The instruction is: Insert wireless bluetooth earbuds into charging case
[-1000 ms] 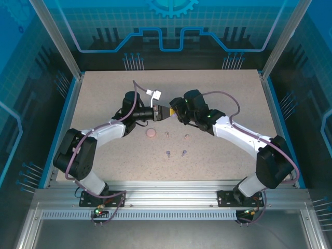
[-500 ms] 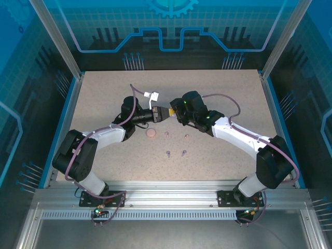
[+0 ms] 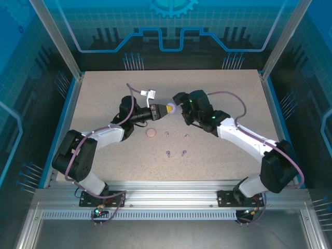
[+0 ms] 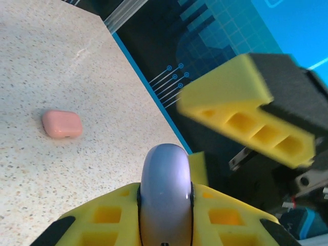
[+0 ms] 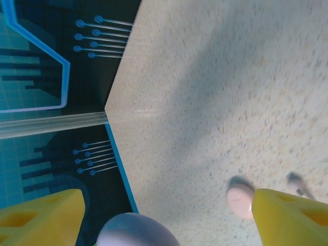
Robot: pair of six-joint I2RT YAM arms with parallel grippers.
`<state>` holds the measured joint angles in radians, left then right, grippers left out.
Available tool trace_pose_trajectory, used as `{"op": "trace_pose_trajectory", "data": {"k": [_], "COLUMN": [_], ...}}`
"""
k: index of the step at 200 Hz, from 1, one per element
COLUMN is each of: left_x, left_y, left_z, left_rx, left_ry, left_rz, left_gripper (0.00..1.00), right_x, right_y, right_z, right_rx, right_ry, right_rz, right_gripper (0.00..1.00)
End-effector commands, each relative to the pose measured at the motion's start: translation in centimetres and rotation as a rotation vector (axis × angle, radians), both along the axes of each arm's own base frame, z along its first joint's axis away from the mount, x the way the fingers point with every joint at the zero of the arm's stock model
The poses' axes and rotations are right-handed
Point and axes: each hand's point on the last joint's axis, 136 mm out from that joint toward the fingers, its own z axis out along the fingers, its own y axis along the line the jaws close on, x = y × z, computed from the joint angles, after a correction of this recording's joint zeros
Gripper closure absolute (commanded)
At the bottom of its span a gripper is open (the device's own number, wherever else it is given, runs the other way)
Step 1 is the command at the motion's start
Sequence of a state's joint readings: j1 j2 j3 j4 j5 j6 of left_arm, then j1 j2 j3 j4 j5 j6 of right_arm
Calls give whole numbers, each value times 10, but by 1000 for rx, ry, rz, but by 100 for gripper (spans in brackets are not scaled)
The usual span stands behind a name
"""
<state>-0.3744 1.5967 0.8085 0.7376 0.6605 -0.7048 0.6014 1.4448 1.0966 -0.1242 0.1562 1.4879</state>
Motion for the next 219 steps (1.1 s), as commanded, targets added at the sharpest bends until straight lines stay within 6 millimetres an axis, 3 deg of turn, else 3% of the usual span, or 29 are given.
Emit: {"op": "trace_pose_trajectory", "data": {"k": [1,30,53,82,157,219], "left_x": [-2,-5,-8,-10,-11,-15], "left_y": [1,-5,-10,-16,-17,-16], "left_z": [21,24,27,33,38,43], "left_rx": [4,16,23,27,35,30], "left_ry": [-79,-80,-75,-69,-70,-82], "left_rz": [-12,-69,-120,-176,-191,-197], "left_gripper": [100,100,100,100,100,100], "right_x": [-1,-3,-15,-25,-29,-13], "right_y": [-38,-50,-38,-24,7,5], "right_z": [28,42,51,49,36,1], "right_rx": [-144,-219,-270,-285,-273,-302], "right_ry": [-149,-319,-483,-561,-557,-459], "right_rz": [64,295,520,668,756,718], "right_gripper": [13,14,15,16,21,29]}}
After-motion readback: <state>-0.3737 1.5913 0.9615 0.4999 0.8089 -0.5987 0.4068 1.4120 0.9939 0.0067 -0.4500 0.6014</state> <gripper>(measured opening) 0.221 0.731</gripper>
